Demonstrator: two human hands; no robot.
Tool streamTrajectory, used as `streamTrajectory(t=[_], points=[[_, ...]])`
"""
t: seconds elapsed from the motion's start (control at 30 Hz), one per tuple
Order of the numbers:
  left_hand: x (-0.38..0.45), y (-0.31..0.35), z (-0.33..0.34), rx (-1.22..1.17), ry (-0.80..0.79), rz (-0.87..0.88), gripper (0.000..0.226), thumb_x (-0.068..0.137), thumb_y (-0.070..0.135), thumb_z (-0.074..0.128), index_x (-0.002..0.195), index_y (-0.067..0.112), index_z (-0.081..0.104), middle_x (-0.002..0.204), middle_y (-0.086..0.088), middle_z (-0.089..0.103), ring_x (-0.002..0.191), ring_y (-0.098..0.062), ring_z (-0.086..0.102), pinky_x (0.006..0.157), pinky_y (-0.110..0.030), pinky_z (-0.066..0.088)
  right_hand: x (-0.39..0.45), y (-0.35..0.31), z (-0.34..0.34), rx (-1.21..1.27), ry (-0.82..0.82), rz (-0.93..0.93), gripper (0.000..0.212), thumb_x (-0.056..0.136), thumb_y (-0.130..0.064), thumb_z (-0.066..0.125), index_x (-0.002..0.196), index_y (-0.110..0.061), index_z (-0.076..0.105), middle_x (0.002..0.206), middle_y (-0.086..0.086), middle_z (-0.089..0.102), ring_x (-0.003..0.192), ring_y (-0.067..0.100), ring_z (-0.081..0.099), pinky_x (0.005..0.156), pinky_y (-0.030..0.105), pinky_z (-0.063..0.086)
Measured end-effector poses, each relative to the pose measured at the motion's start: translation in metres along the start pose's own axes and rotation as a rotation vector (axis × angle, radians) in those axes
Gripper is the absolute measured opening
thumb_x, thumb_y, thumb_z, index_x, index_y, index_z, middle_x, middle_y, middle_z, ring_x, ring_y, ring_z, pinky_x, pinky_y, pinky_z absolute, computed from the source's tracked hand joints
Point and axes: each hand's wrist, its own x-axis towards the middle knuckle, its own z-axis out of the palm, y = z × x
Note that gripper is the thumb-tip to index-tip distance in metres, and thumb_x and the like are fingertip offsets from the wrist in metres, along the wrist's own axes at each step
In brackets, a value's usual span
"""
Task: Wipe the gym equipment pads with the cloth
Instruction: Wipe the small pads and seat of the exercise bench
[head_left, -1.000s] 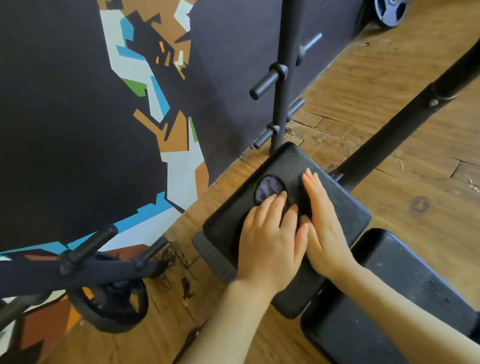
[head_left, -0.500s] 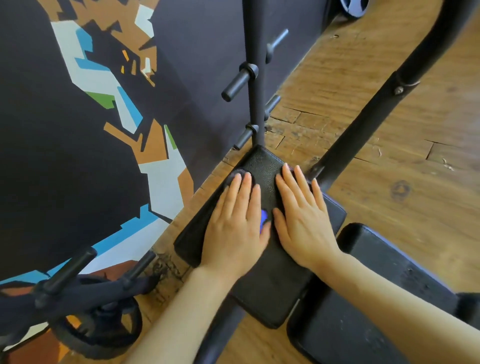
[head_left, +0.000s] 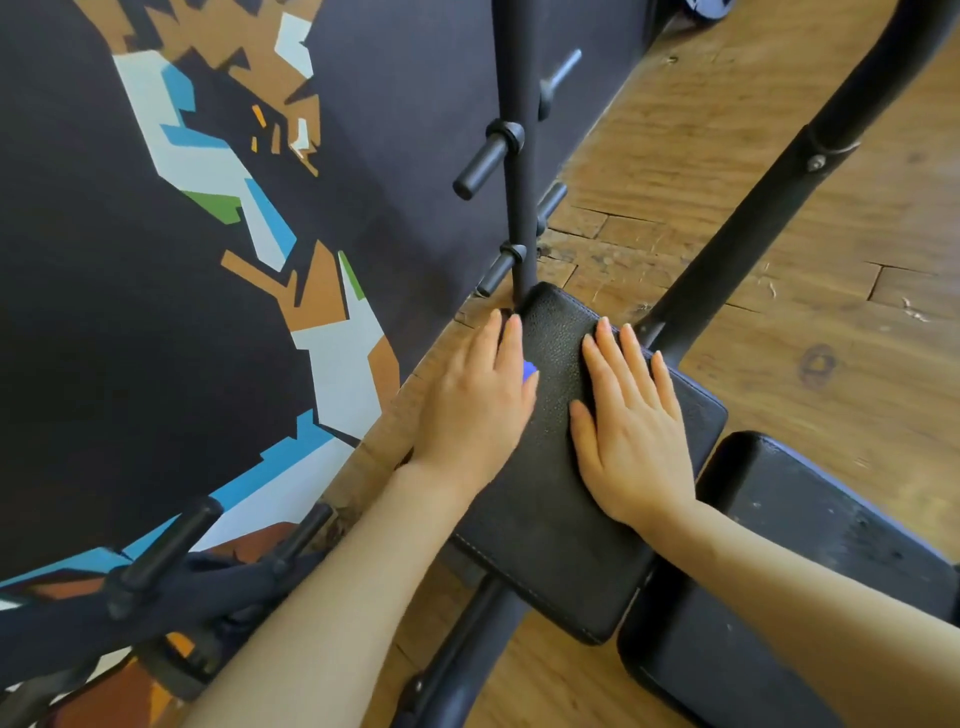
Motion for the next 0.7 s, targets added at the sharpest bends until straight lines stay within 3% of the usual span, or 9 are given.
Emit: streamTrajectory(t=[0.1, 0.2, 0.43, 0.6, 0.7], points=[[-0.017, -0.006, -0.003, 0.007, 0.005, 0.084, 0.048, 0.095, 0.027, 0.054, 0.134, -0.001, 0.053, 0.136, -0.022, 0.054, 0.122, -0.034, 0.056, 0.097, -0.036, 0.047, -0.001, 0.002, 0.0, -0.019, -0.002, -0.009, 0.059, 0.098, -0.038, 0.027, 0.152, -0.014, 0.02, 0.16, 0.002, 0.01, 0.148, 0.018, 0.0, 0.12, 0.044, 0.005], [-0.071, -0.027, -0.015, 0.047, 0.001, 0.212, 0.048, 0.096, 0.031, 0.042, 0.133, 0.003, 0.056, 0.141, -0.018, 0.051, 0.129, -0.035, 0.049, 0.104, -0.036, 0.038, -0.001, 0.0, 0.0, -0.022, 0.008, 0.0, 0.059, 0.098, -0.036, 0.028, 0.152, -0.013, 0.021, 0.16, 0.003, 0.012, 0.148, 0.018, 0.001, 0.12, 0.045, 0.007], [-0.011, -0.011, -0.002, 0.03, -0.019, 0.164, 0.053, 0.097, 0.032, 0.032, 0.136, 0.003, 0.053, 0.144, -0.018, 0.048, 0.131, -0.035, 0.047, 0.102, -0.041, 0.046, -0.002, 0.0, 0.001, -0.045, 0.013, -0.007, 0.06, 0.097, -0.035, 0.03, 0.152, -0.013, 0.021, 0.16, 0.003, 0.012, 0.148, 0.018, 0.001, 0.12, 0.043, 0.006], [-0.072, -0.04, -0.018, -0.005, -0.059, 0.266, 0.052, 0.096, 0.036, 0.038, 0.138, 0.008, 0.052, 0.148, -0.011, 0.045, 0.138, -0.029, 0.039, 0.108, -0.033, 0.031, -0.001, 0.0, 0.0, -0.055, 0.028, -0.012, 0.06, 0.096, -0.037, 0.029, 0.151, -0.012, 0.024, 0.16, 0.004, 0.013, 0.148, 0.019, 0.004, 0.12, 0.045, 0.009], [-0.079, -0.046, -0.019, -0.039, -0.068, 0.277, 0.054, 0.095, 0.037, 0.039, 0.139, 0.008, 0.051, 0.148, -0.011, 0.044, 0.136, -0.03, 0.042, 0.104, -0.034, 0.039, -0.001, 0.0, 0.001, -0.05, 0.031, -0.014, 0.06, 0.096, -0.037, 0.029, 0.151, -0.012, 0.024, 0.16, 0.005, 0.014, 0.148, 0.02, 0.004, 0.119, 0.046, 0.01]])
